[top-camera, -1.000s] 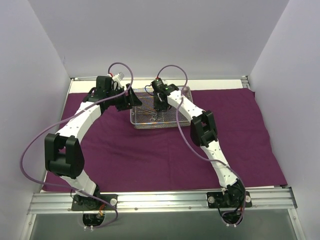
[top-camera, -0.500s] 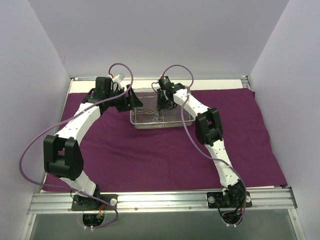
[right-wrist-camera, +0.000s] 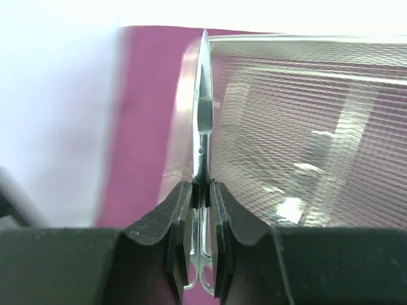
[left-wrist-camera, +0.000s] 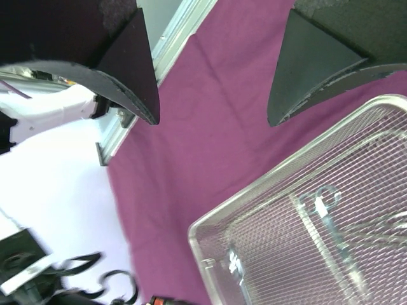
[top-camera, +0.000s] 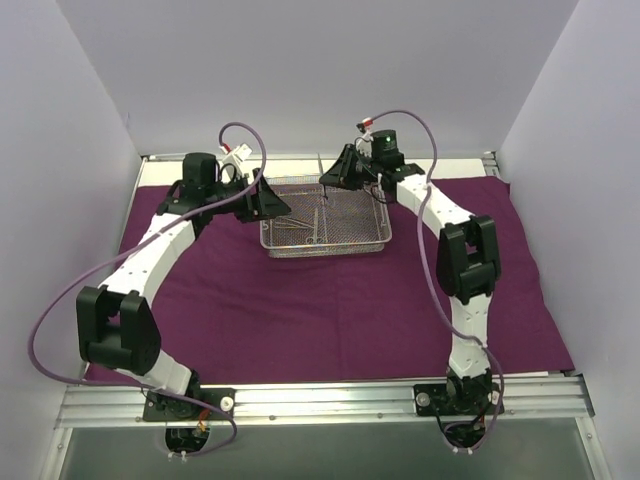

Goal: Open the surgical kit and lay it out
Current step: Place the medical item in the surgical kit.

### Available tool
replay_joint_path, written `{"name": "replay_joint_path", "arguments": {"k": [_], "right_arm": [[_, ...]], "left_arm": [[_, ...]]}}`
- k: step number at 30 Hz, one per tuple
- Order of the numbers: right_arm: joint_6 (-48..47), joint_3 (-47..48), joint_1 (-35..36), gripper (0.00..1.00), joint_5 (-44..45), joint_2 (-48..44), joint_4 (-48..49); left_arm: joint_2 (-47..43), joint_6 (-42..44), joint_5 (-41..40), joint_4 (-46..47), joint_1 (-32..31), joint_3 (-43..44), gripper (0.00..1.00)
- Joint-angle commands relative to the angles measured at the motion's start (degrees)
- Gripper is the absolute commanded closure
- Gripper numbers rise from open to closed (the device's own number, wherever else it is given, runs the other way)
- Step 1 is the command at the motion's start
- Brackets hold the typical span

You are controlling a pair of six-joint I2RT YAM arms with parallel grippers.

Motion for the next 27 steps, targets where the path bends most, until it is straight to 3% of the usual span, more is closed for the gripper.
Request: {"name": "replay_joint_path", "arguments": {"k": [1,7,10,27], "right_arm": [[12.2,-6.6,2.3,1.0,-15.4,-7.8,24.4],[31.2,-17.4,4.3,1.0,-20.2,-12.1,50.6],[36.5,-22.0,5.3,1.0,-20.4,-13.0,58.4],[38.6,-25.5,9.7,1.0,-21.3,-15.7,61.2]], "left_arm": [[-3.6,-1.8,6.6,8.5,0.3,-0.9,0.24],[-5.2,-8.6,10.3,21.4,0.3,-5.1,0.29],[-6.4,-10.0,10.9,24.1,0.6,-7.4,0.3],[-10.5,-17.5,11.0,37.6,2.0,-15.6,0.36]]}}
